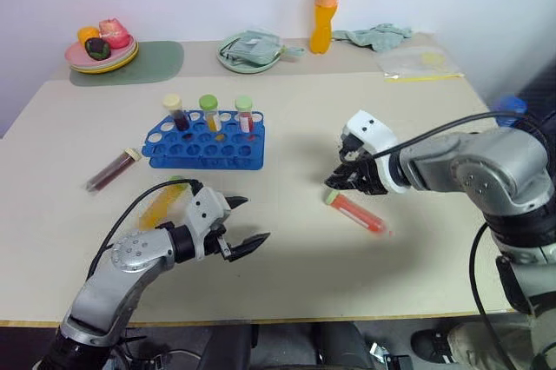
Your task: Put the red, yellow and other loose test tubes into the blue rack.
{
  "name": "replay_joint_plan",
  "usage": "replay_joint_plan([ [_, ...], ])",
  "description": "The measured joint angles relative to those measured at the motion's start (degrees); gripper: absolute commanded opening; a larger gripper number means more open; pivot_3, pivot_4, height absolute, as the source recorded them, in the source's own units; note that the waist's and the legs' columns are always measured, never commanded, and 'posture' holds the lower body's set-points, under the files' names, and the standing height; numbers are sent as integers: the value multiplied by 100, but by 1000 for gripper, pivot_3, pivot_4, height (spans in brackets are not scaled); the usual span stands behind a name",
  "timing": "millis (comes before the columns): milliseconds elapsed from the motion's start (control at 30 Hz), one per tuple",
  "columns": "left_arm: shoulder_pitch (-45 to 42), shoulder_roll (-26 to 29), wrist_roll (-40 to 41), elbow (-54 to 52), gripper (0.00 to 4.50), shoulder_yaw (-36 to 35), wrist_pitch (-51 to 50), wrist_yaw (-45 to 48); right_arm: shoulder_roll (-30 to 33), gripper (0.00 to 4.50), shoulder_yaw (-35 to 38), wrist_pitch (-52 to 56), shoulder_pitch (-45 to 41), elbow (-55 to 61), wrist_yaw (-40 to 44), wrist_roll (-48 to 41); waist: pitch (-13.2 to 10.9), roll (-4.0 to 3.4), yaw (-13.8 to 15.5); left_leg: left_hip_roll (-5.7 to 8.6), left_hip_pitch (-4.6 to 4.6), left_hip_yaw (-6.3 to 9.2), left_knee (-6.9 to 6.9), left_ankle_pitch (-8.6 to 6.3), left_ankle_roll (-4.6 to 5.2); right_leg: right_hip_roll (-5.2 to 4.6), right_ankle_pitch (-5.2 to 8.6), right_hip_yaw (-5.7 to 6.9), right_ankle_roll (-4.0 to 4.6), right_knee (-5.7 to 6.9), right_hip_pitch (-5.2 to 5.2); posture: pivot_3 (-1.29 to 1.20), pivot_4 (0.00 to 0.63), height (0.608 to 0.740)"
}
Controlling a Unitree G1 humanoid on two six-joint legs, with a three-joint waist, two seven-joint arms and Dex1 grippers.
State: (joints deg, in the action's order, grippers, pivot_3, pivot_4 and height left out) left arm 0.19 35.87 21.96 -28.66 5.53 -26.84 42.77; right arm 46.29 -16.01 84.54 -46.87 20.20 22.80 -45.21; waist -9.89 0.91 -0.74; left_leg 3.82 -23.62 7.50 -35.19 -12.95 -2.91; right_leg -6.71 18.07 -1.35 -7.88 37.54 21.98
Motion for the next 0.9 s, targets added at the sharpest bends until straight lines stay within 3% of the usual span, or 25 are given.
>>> replay_joint_plan([
  [300, -220, 20, 6, -41, 4500, 217, -51, 354, 151, 1731, -363, 658, -73, 396, 456, 73, -1, -2, -9, -4, 0, 2, 3, 0, 0, 2, 0, 0, 1, 2, 3, 0, 150, 740],
  [900, -212, -62, 55, -154, 4500, 277, -152, 280, 169, 1731, -947, 457, -19, 82, 683, 989, -1, -2, -9, -3, 0, 2, 3, 0, 0, 1, 0, 0, 1, 2, 5, 0, 150, 740],
])
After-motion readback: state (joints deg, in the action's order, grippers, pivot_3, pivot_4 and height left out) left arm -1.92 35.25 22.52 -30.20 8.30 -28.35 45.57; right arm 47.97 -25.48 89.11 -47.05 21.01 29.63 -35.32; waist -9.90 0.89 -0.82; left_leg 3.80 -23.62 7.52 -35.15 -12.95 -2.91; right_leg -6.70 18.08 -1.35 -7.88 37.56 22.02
